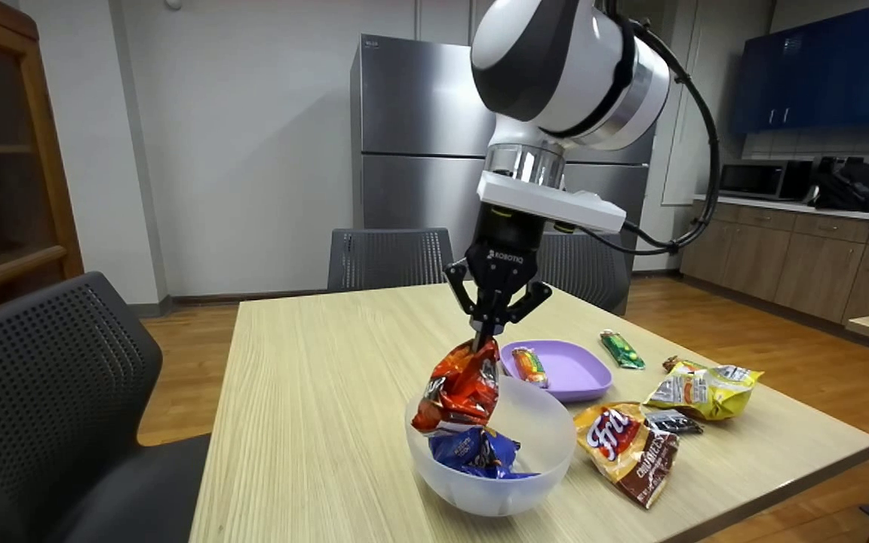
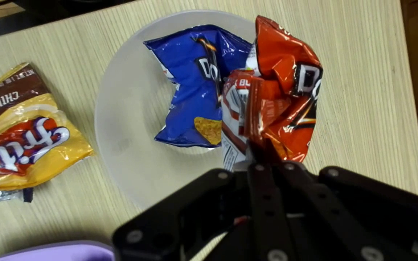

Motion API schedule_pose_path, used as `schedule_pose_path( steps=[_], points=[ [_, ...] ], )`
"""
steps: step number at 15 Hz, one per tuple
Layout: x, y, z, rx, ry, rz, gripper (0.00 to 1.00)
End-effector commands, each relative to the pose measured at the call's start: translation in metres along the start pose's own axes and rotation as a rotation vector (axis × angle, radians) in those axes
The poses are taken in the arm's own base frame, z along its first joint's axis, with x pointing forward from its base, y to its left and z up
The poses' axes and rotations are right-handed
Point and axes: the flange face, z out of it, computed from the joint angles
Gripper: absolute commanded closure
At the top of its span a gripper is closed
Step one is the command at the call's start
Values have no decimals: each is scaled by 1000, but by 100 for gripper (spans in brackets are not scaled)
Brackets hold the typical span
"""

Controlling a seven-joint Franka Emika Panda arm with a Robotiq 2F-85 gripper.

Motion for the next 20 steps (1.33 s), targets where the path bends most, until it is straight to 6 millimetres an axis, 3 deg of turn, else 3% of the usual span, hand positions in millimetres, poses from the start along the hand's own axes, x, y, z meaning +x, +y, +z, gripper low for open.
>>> schedule_pose_path(
  steps=[1,10,11,12,20],
  points=[
    [13,-12,15,-23,-29,-11,100],
    [33,-23,39,-54,-49,-36,100],
    [34,-24,40,-55,-49,-40,83],
    [35,-25,40,-55,-50,-43,73],
    [34,-28,27,-40,-24,-55,15]
  ],
)
